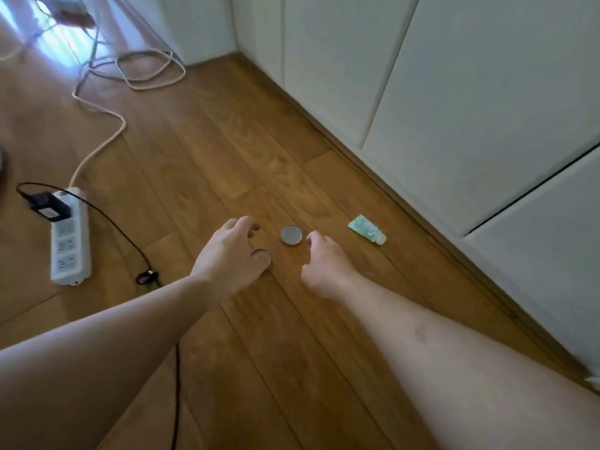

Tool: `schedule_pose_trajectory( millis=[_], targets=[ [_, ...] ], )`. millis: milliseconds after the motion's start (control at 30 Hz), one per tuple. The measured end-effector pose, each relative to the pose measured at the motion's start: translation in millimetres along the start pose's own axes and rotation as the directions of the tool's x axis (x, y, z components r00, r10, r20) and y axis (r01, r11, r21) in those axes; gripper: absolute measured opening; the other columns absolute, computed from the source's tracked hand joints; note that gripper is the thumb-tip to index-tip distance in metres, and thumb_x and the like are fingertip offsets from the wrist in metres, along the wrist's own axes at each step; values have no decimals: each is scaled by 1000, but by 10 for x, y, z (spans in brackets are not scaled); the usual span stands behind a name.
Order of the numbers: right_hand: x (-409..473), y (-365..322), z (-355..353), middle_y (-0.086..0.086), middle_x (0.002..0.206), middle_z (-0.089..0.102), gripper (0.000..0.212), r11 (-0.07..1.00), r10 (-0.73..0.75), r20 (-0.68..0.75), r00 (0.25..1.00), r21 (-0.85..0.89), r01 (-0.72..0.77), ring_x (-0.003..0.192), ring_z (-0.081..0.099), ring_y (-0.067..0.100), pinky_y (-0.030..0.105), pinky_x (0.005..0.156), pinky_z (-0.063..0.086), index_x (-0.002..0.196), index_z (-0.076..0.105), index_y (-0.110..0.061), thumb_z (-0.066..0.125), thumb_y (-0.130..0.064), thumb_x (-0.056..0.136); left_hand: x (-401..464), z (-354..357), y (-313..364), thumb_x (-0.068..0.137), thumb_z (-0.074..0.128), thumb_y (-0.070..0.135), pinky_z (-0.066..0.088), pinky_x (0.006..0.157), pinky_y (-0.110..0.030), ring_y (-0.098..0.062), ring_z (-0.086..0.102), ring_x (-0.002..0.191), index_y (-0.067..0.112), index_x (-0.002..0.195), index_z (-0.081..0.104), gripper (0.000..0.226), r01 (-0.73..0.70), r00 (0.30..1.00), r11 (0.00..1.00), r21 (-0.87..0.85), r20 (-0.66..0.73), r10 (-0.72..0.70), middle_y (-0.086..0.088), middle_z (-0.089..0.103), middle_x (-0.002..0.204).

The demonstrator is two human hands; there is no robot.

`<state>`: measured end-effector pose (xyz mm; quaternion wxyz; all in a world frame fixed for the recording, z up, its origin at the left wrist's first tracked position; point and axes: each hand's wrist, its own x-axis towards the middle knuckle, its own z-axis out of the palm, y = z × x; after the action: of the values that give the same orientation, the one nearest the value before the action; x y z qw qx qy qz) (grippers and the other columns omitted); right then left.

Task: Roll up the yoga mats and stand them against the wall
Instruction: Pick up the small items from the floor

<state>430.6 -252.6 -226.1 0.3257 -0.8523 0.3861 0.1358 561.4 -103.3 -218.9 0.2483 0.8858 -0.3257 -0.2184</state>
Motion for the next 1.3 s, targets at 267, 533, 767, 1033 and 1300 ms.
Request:
schedule_pose_trajectory(
  millis=[267,533,767,1033,1300],
  targets=[
    [890,-70,268,0,170,18,79,964,-111,22,994,-239,113,152,28,32,49,109,48,164,24,-46,70,-30,102,485,334,-338,80,80,47,58,92,-37,-16,51,123,43,147,43,77,-54,989,996,65,140,44,16,39,140],
    [607,111,100,5,137,46,55,975,-102,-53,993,-203,89,120,57,26,37,91,59,141,47,-31,77,-23,95,432,411,-263,86,82,37,53,82,-22,-12,56,105,37,130,61,49,-15,973,989,146,232,-20,10,48,117],
    [-49,-173,-1411,-3,104,69,35,870,-83,-187,979,466,162,95,70,13,21,71,58,107,59,-28,86,-26,85,390,-570,865,76,90,34,60,72,-23,-6,68,93,42,103,72,34,-9,994,980,-199,102,30,18,68,102],
    [-1274,-743,-2602,-5,118,76,35,629,-262,-348,900,646,433,114,74,20,40,92,64,107,66,-27,90,-19,82,-243,-1607,2241,72,96,31,63,82,-27,-7,73,99,40,113,74,47,-94,993,802,-589,6,122,13,76,105],
    [-1463,-654,-2337,-9,122,74,40,627,-240,-352,905,656,421,120,71,18,41,96,62,110,69,-30,90,-9,83,-597,-1592,2285,80,89,9,61,94,-36,-13,73,109,32,120,75,48,-76,984,639,-765,44,170,8,78,111]
  ],
)
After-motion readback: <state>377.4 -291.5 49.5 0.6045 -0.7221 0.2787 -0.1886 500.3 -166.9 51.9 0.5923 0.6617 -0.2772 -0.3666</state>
